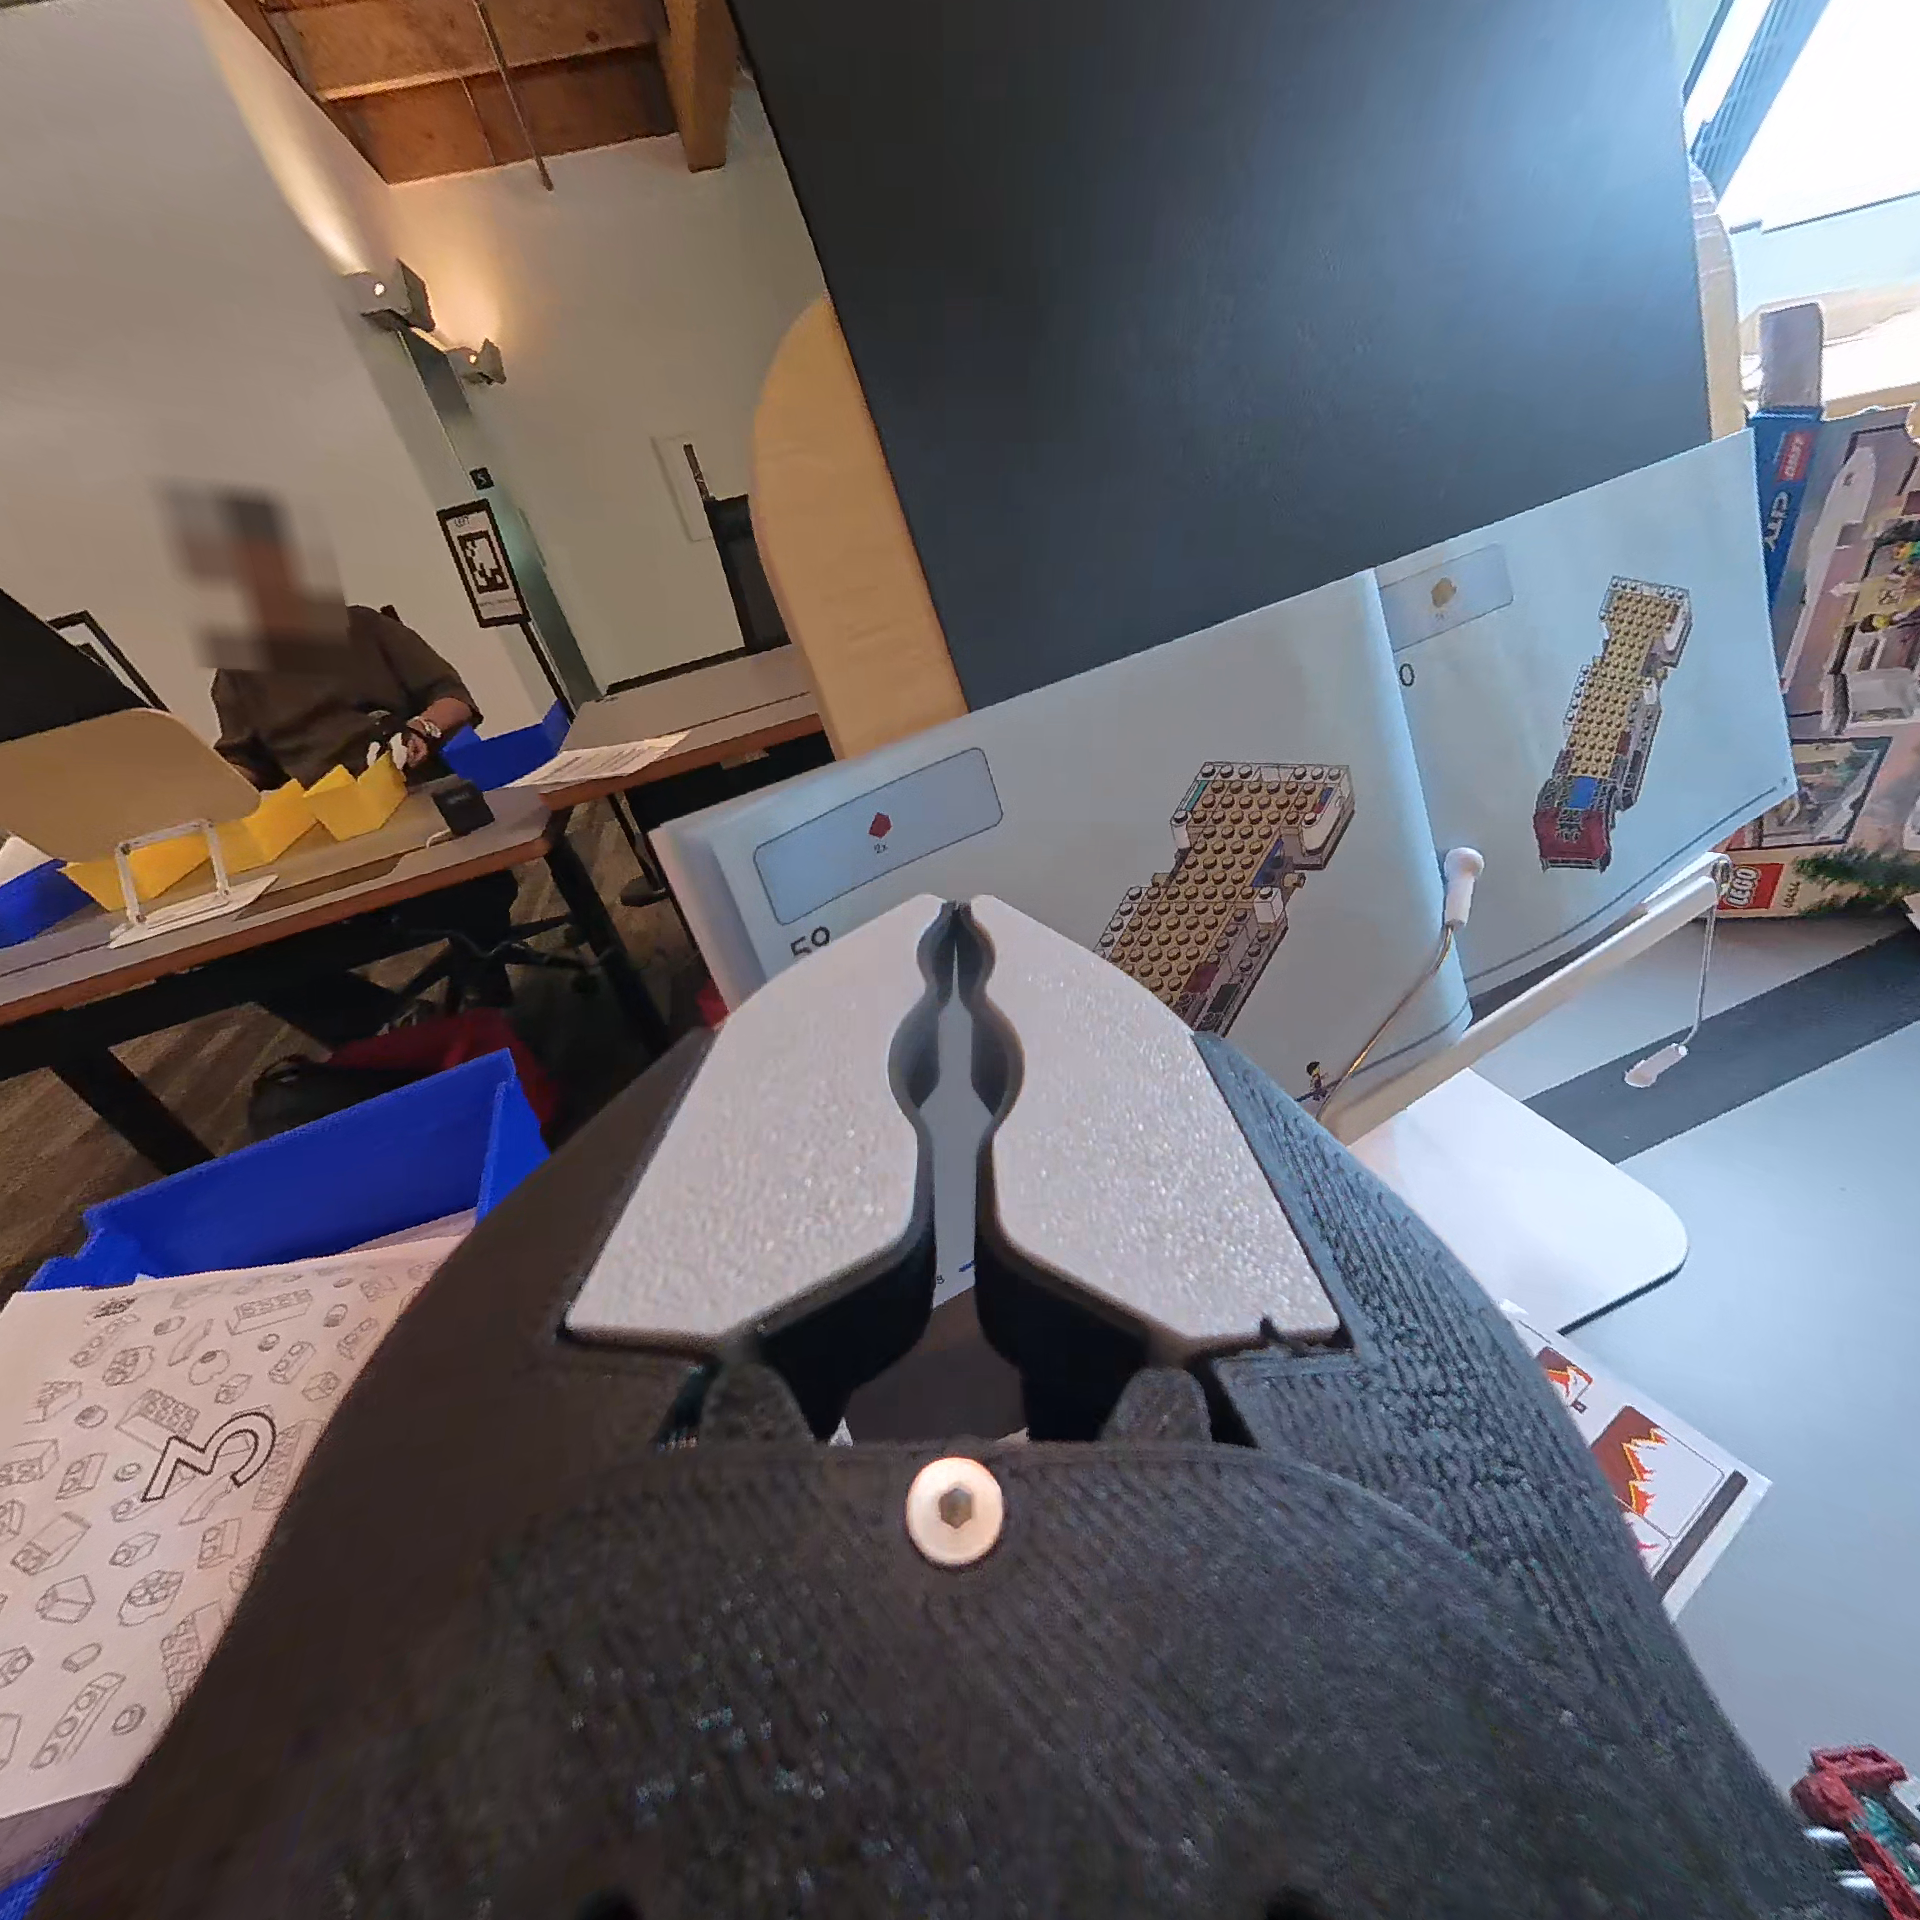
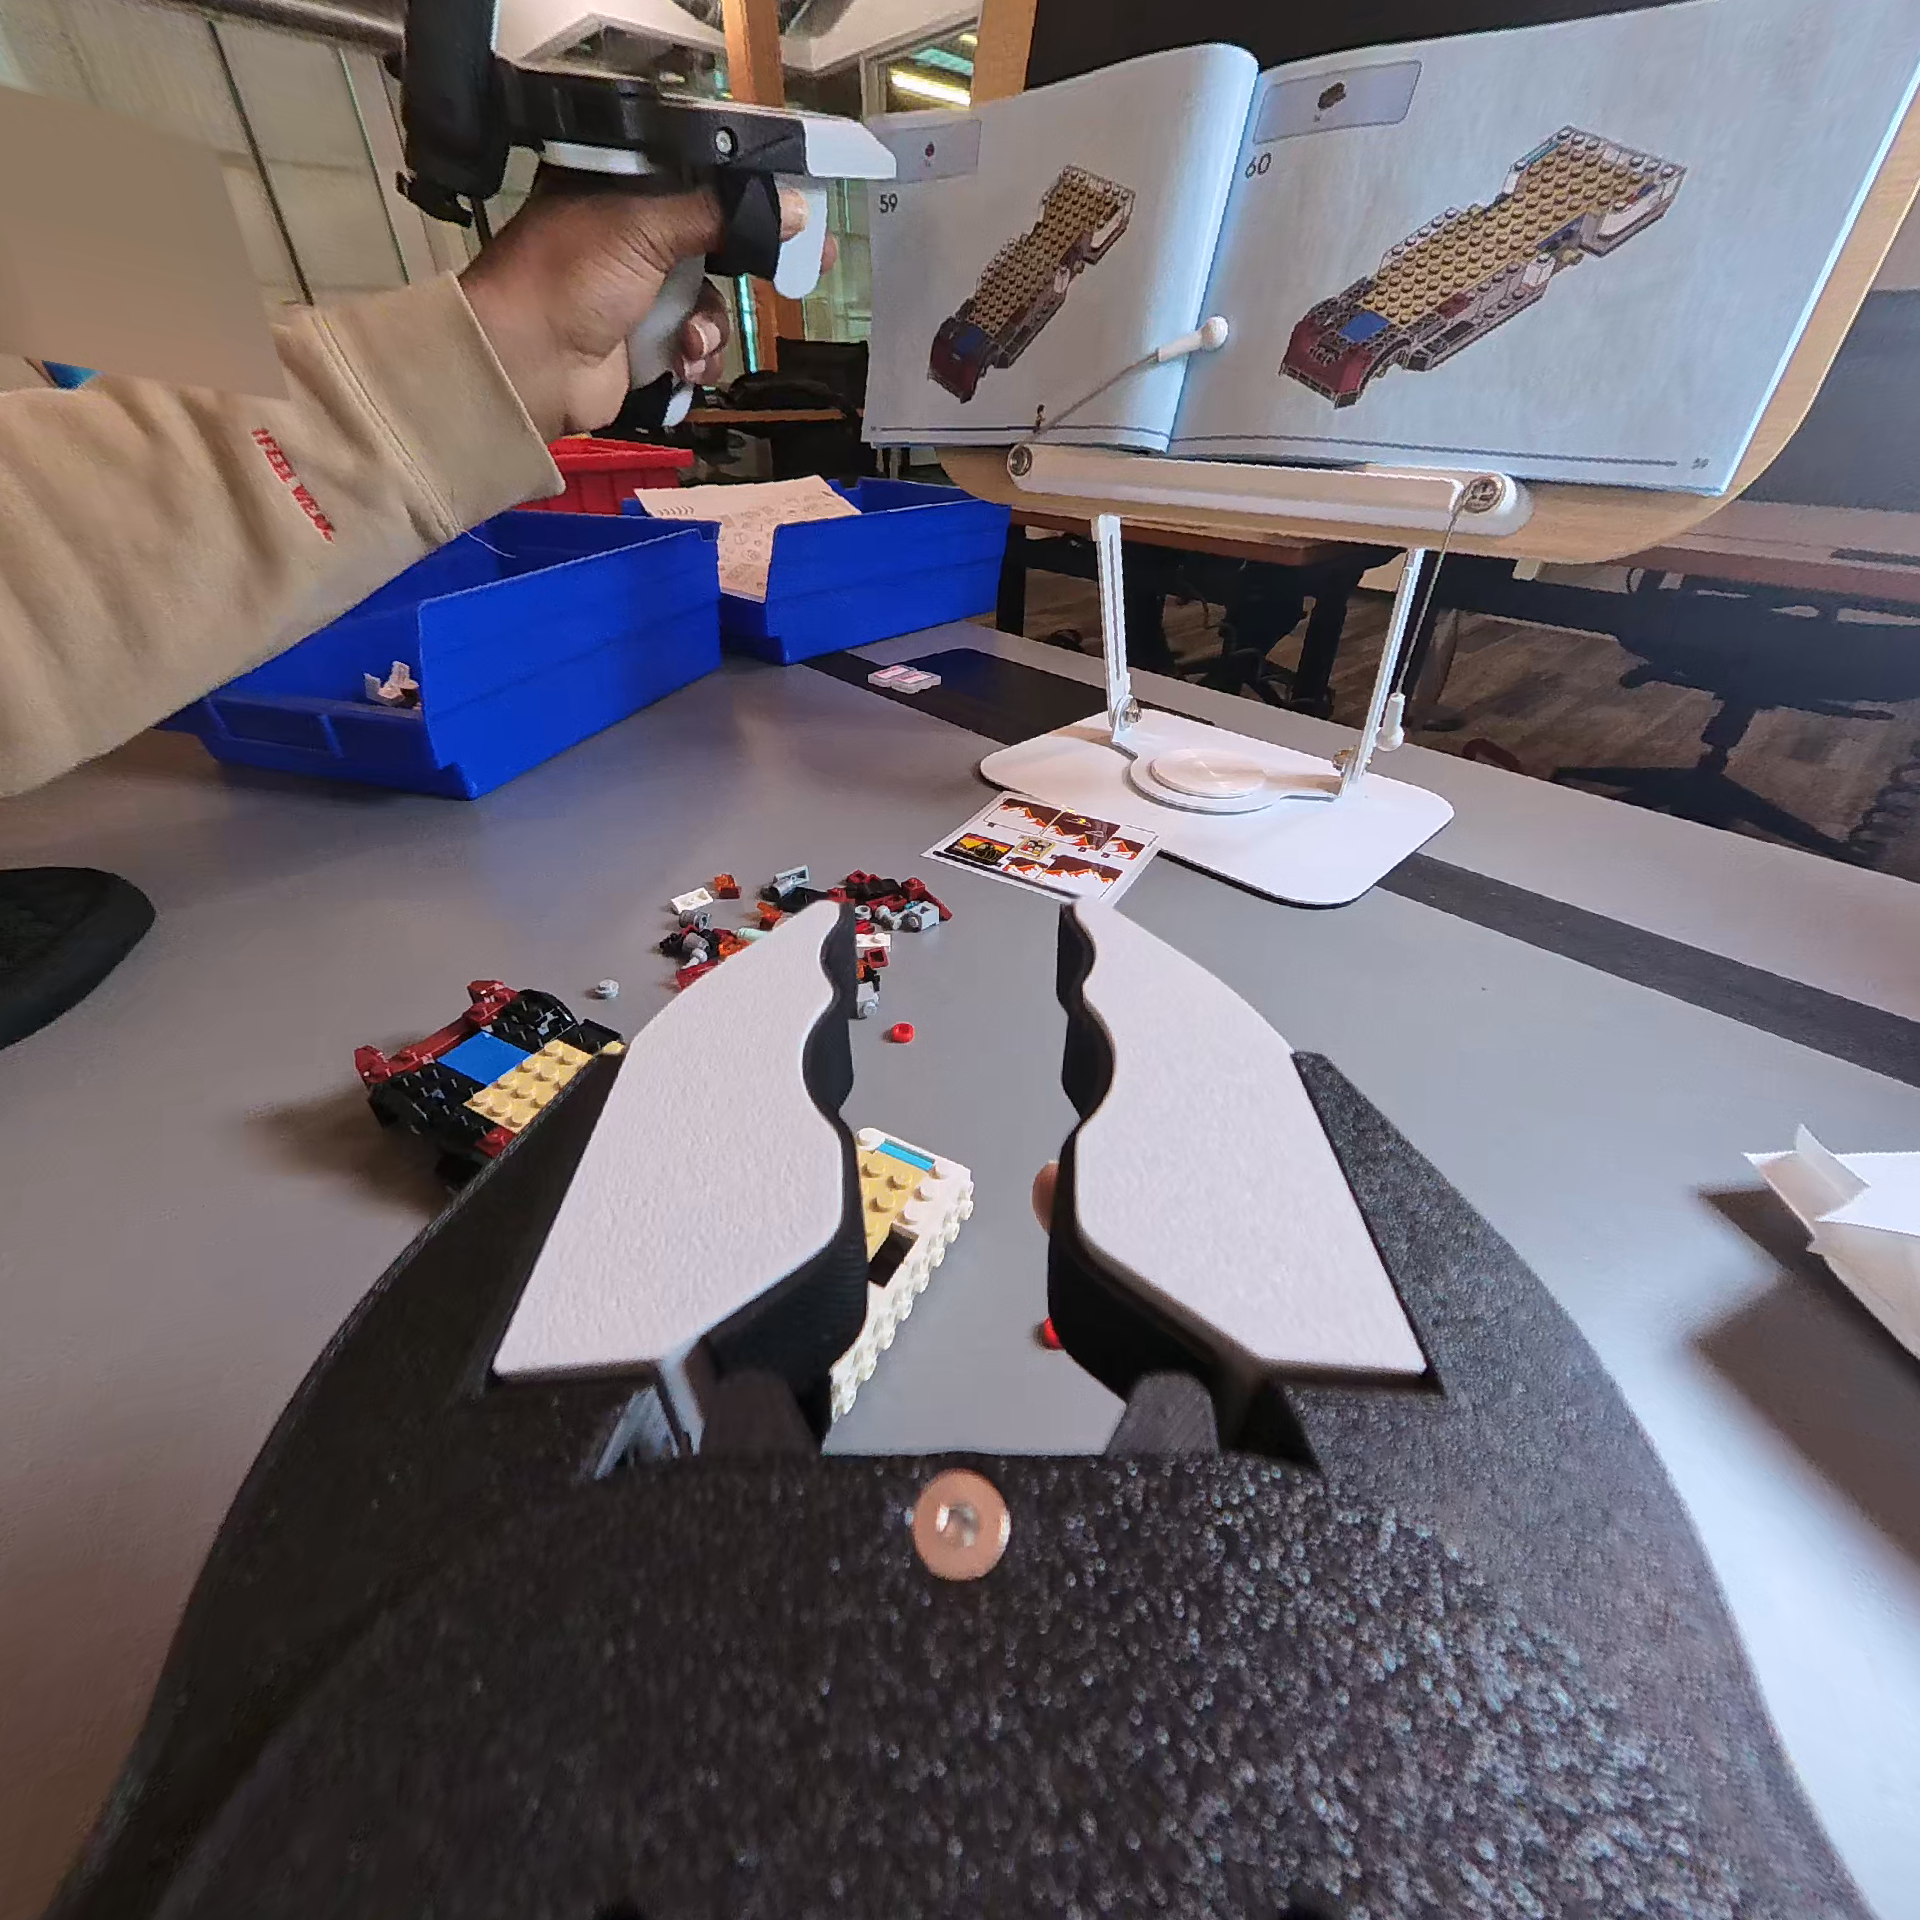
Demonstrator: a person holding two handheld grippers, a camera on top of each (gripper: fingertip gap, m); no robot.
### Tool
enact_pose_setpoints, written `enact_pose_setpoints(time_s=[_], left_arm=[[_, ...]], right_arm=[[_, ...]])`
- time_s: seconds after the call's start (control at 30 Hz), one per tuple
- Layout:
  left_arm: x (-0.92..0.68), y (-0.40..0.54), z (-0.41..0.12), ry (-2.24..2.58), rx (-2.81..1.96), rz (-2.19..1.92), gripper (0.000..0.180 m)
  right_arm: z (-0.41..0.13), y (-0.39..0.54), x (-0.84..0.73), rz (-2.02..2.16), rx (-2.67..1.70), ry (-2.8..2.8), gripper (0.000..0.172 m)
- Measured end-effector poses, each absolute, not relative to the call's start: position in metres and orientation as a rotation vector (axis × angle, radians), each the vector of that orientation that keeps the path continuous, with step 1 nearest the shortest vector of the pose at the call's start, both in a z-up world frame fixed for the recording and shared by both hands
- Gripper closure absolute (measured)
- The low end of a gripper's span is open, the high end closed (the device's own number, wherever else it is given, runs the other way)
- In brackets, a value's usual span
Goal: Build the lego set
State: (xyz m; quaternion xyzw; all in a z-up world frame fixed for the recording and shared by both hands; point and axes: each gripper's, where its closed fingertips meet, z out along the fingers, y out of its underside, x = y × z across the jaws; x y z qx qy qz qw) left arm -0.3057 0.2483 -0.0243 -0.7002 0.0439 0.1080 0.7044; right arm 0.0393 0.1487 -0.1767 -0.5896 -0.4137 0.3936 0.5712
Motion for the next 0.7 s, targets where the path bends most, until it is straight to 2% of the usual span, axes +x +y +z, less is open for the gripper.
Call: enact_pose_setpoints(time_s=[0.23, 0.37, 0.53, 0.7], left_arm=[[-0.304, 0.245, -0.033, 0.097, -1.570, 0.208, 0.180], [-0.287, 0.242, -0.055, 0.184, -1.653, 0.132, 0.179], [-0.201, 0.203, -0.143, 0.617, -1.982, -0.290, 0.167], [-0.163, 0.155, -0.230, 0.939, -2.195, -0.302, 0.164]], right_arm=[[-0.179, 0.151, 0.039, 0.924, -1.397, -0.965, 0.135], [-0.179, 0.150, 0.039, 0.925, -1.399, -0.968, 0.135], [-0.176, 0.148, 0.040, 0.924, -1.387, -0.973, 0.135], [-0.178, 0.146, 0.038, 0.928, -1.389, -0.986, 0.135]])
